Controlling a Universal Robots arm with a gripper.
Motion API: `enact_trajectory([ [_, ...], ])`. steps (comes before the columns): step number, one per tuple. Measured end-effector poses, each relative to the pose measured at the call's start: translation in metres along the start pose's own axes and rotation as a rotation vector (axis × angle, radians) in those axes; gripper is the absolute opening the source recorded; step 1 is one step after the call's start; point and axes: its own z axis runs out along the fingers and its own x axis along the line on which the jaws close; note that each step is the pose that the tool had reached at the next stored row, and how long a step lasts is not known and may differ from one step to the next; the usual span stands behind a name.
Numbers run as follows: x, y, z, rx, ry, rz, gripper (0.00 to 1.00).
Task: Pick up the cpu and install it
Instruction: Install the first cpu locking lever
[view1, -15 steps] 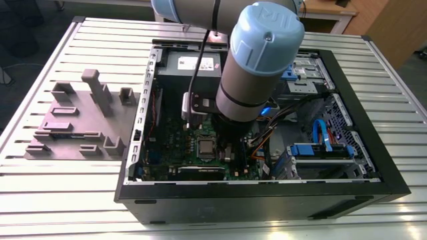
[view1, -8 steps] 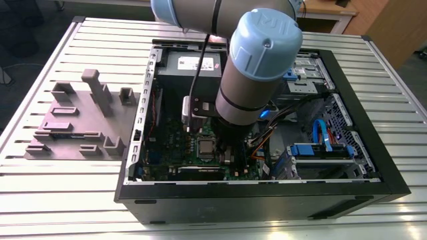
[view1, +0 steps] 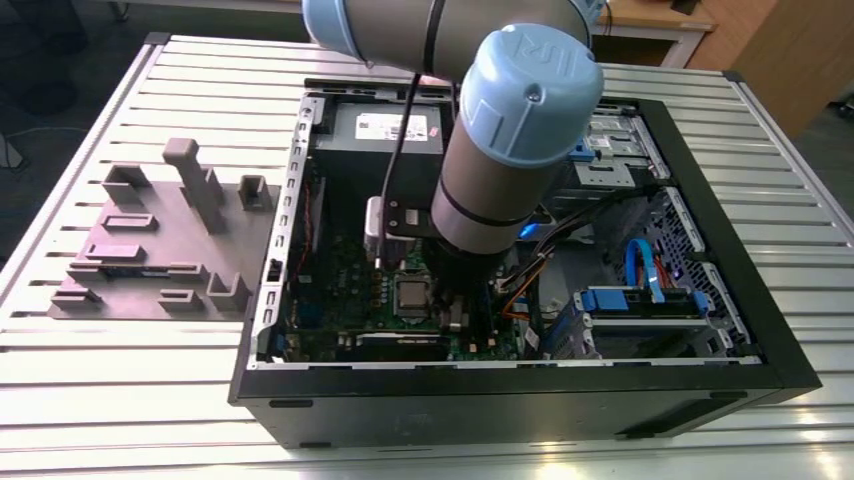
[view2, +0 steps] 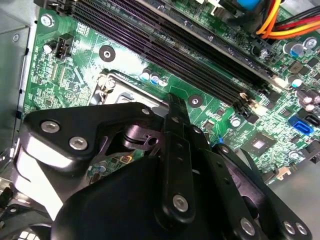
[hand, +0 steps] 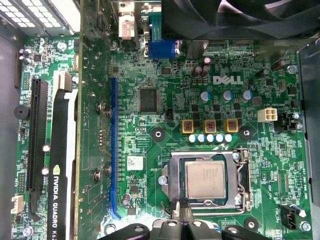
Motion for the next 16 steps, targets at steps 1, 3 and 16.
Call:
enact_trajectory([
  [1,0.0,-0.0003,0.0004,0.0,-0.0001,-0.001,0.1],
  [3,-0.0001,-0.0011,0.0008,0.0,-0.0002,-0.004,0.1],
  [16,-0.0002,-0.0068,0.0033,-0.0008,-0.0045,-0.026,0.1],
])
